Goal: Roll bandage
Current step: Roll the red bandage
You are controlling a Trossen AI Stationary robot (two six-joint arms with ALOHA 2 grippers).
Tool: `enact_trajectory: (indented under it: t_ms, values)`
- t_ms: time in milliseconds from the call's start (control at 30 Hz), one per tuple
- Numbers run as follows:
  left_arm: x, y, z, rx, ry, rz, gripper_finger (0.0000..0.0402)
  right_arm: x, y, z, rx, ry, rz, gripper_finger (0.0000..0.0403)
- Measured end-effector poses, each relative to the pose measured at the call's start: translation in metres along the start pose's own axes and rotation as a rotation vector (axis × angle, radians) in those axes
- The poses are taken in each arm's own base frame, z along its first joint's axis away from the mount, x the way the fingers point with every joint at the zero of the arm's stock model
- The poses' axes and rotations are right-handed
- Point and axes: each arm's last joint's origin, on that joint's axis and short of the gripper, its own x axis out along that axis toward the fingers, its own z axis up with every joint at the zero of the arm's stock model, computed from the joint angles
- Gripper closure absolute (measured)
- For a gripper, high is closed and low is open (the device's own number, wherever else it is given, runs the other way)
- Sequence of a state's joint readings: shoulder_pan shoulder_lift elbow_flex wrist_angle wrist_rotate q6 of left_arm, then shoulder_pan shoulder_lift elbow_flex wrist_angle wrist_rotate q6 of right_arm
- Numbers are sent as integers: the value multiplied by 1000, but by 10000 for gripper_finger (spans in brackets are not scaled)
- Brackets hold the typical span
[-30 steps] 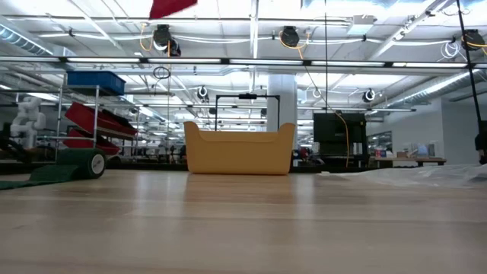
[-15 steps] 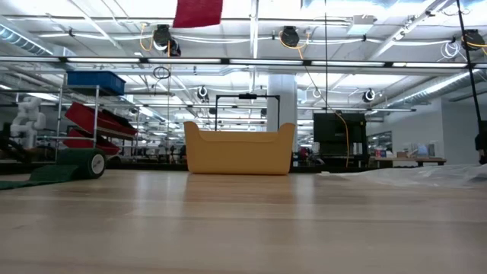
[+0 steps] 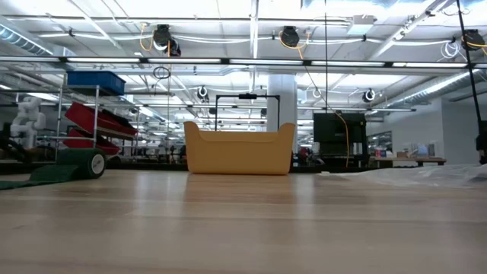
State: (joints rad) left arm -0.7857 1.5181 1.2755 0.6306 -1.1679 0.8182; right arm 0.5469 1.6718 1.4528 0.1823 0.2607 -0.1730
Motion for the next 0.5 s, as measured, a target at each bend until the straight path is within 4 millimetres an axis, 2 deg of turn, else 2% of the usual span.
enact_trajectory:
  t_ms: [300, 500]
  values:
    - [-11, -2, 10, -26, -64, -60, 398, 1, -4, -4, 6, 32, -6, 387]
    - [-11, 5, 22, -35, -106, -76, 398, 1, -5, -5, 18, 38, -9, 387]
